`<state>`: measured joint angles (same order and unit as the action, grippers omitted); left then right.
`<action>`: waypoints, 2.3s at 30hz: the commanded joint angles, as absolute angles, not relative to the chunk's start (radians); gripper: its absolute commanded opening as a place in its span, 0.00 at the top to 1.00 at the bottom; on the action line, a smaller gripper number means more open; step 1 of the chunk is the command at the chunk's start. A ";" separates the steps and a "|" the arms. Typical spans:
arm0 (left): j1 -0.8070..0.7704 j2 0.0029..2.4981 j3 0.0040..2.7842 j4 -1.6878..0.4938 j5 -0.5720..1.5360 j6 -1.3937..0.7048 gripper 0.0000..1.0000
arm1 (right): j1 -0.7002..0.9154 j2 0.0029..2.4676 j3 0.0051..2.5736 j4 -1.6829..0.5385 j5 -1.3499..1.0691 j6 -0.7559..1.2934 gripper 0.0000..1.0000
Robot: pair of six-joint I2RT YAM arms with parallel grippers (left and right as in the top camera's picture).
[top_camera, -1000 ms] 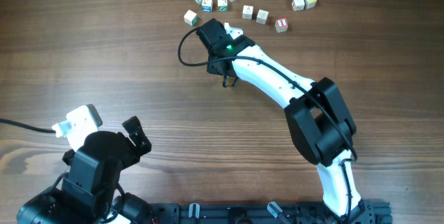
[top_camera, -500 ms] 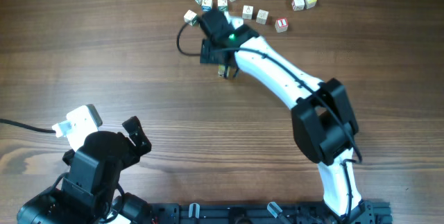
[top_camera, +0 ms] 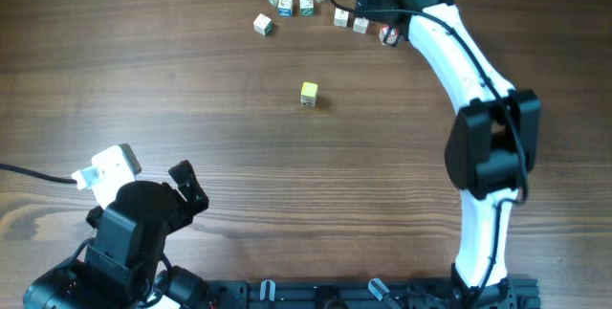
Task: Form a tower
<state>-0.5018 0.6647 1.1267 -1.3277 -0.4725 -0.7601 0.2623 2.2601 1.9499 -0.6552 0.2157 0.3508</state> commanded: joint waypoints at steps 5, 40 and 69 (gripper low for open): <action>-0.500 0.664 1.124 -1.325 -0.468 -0.740 0.00 | 0.244 2.468 1.954 -0.609 0.150 0.164 0.07; -0.500 0.664 1.124 -1.325 -0.468 -0.740 0.00 | 0.654 2.093 1.744 -0.831 0.221 0.811 0.72; -0.500 0.664 1.124 -1.325 -0.468 -0.740 0.00 | 0.688 2.151 1.707 -0.801 0.205 0.893 0.64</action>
<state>-0.5018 0.6647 1.1267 -1.3277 -0.4725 -0.7601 0.6849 2.1342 1.7096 -0.8040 0.1917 0.8703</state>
